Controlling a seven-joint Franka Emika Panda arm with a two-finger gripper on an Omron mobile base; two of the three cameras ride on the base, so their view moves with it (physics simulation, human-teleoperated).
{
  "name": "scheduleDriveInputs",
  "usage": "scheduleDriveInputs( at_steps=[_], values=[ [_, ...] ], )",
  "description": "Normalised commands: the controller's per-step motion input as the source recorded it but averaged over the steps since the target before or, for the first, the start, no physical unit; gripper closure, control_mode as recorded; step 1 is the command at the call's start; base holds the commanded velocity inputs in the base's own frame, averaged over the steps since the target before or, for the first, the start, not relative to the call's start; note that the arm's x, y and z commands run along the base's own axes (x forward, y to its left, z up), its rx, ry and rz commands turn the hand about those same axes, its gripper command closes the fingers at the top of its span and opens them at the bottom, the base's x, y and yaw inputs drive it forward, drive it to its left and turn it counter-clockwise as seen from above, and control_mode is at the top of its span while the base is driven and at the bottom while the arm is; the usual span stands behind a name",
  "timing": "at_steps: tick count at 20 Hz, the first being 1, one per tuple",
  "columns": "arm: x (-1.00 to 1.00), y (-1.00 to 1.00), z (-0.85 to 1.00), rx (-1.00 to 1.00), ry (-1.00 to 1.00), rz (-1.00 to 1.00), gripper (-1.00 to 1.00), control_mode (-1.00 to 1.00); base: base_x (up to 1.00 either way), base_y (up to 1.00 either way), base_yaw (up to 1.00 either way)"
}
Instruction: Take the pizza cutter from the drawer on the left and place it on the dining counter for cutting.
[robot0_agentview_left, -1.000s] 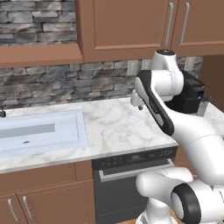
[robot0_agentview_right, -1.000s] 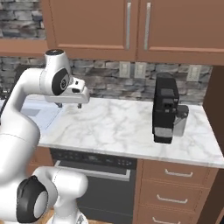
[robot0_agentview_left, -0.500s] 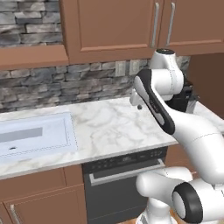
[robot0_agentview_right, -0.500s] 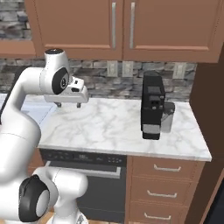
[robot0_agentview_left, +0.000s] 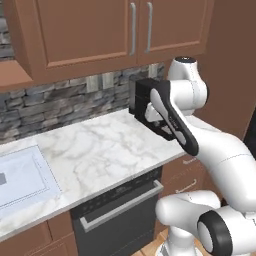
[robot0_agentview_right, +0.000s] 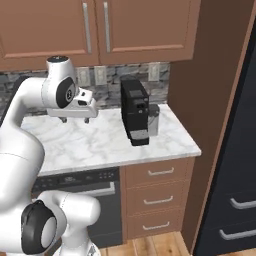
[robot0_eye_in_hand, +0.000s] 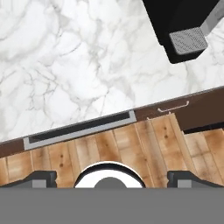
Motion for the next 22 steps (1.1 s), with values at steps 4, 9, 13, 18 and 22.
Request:
scheduleDriveInputs(
  at_steps=[4,9,13,18,22],
  values=[
    [0.0,0.0,0.0,0.0,0.0,0.0,-1.0,1.0,0.05,0.43,-0.24],
    [0.0,0.0,0.0,0.0,0.0,0.0,-1.0,1.0,0.28,0.06,-0.17],
    [0.0,0.0,0.0,0.0,0.0,0.0,-1.0,1.0,0.27,-0.11,-0.11],
    [0.0,0.0,0.0,0.0,0.0,0.0,-1.0,1.0,0.45,-0.04,-0.11],
    [0.0,0.0,0.0,0.0,0.0,0.0,-1.0,1.0,0.53,-0.17,-0.08]
  ],
)
